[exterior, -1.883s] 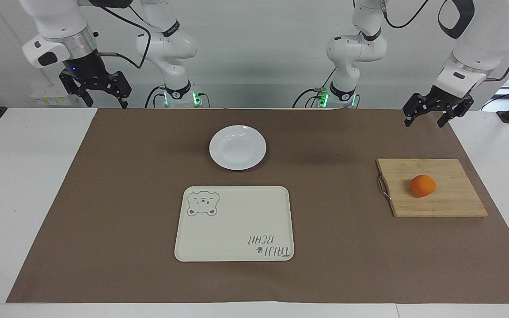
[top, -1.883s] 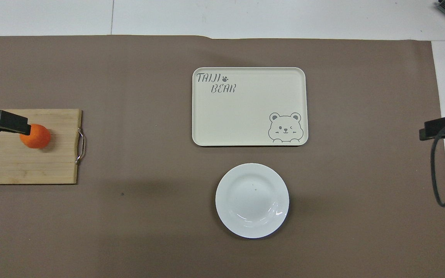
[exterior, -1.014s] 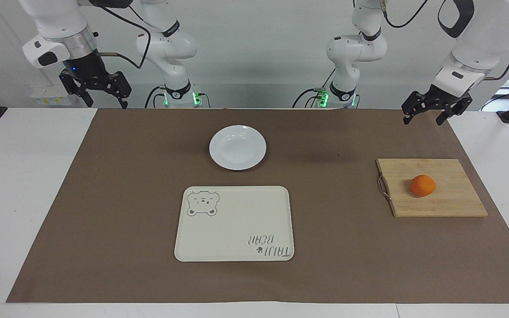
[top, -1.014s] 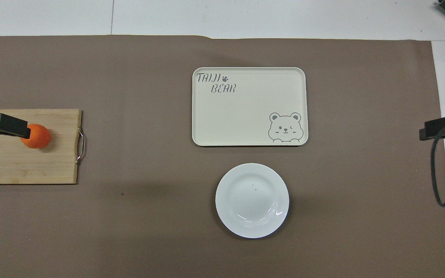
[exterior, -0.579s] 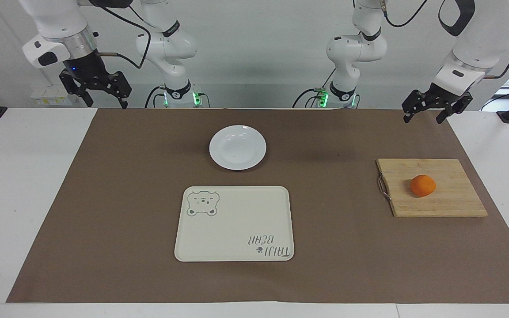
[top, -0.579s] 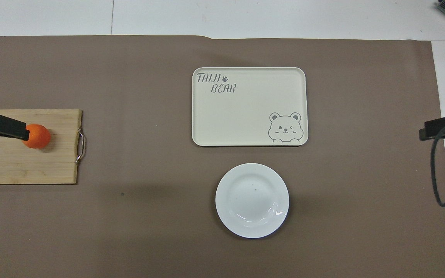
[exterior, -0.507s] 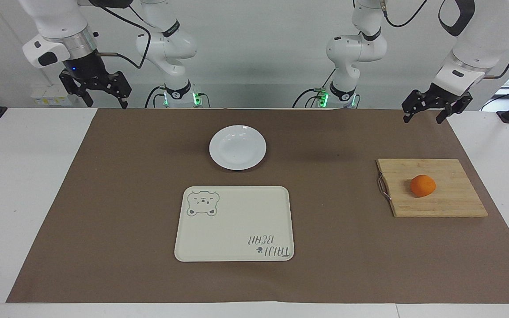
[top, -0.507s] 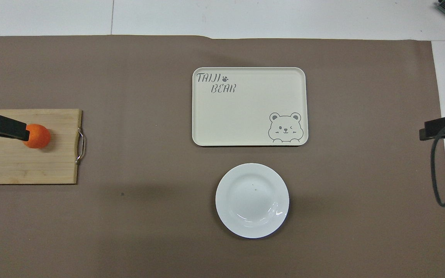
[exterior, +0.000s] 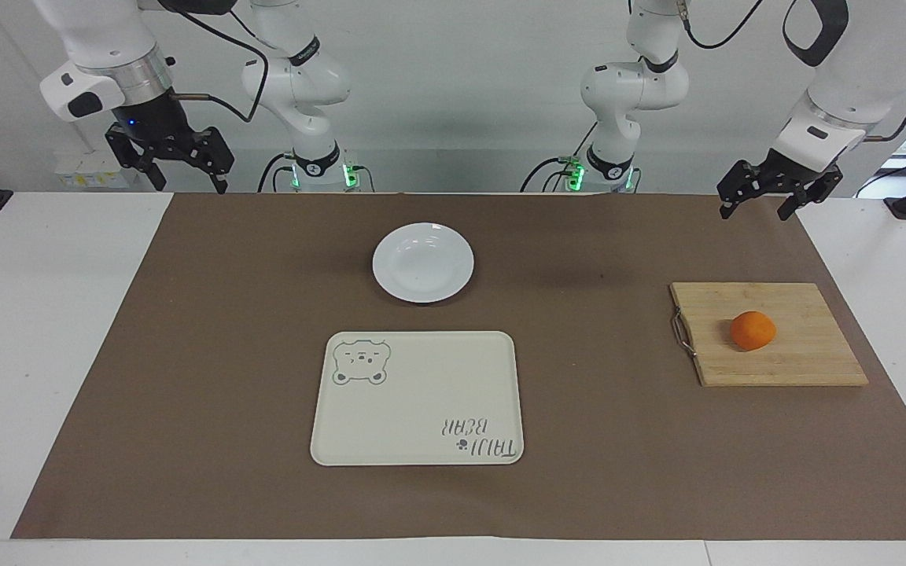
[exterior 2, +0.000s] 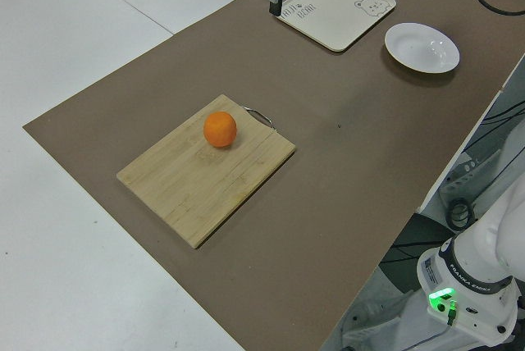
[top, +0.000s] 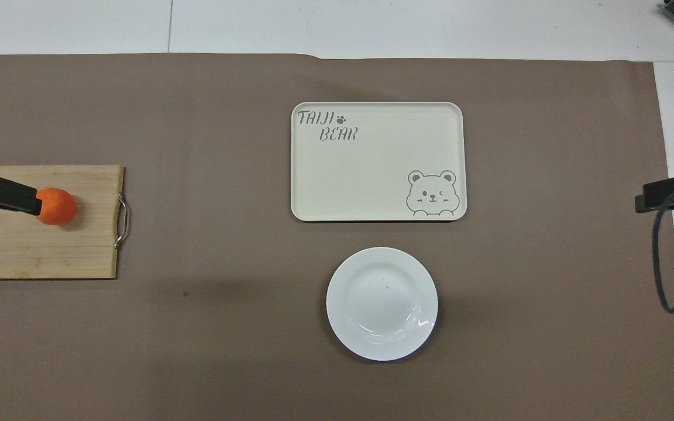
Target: Place orange and plate with both arms
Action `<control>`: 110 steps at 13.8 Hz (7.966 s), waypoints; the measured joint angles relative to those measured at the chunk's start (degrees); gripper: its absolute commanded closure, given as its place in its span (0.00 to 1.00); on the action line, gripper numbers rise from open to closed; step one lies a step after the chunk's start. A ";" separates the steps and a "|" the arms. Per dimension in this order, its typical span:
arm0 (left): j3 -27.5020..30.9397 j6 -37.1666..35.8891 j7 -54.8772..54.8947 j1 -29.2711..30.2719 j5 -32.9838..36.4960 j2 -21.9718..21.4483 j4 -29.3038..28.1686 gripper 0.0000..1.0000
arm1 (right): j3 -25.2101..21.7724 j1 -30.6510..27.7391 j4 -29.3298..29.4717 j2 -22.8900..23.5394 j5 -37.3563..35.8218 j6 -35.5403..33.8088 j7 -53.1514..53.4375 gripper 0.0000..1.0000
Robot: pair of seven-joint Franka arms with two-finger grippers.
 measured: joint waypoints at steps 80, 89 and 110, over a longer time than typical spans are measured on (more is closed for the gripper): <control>-2.90 13.71 -36.77 -28.24 -2.87 4.92 -5.86 1.00 | 0.00 0.00 0.00 0.00 0.00 0.00 0.00 0.00; -3.01 33.28 -49.77 -44.03 -2.91 12.56 -15.47 1.00 | 0.00 0.00 0.00 0.00 0.00 0.00 0.00 0.00; -1.24 40.47 -56.36 -48.72 -2.85 15.28 -16.97 0.00 | -0.43 -0.02 -0.01 0.00 0.00 -0.14 0.00 0.00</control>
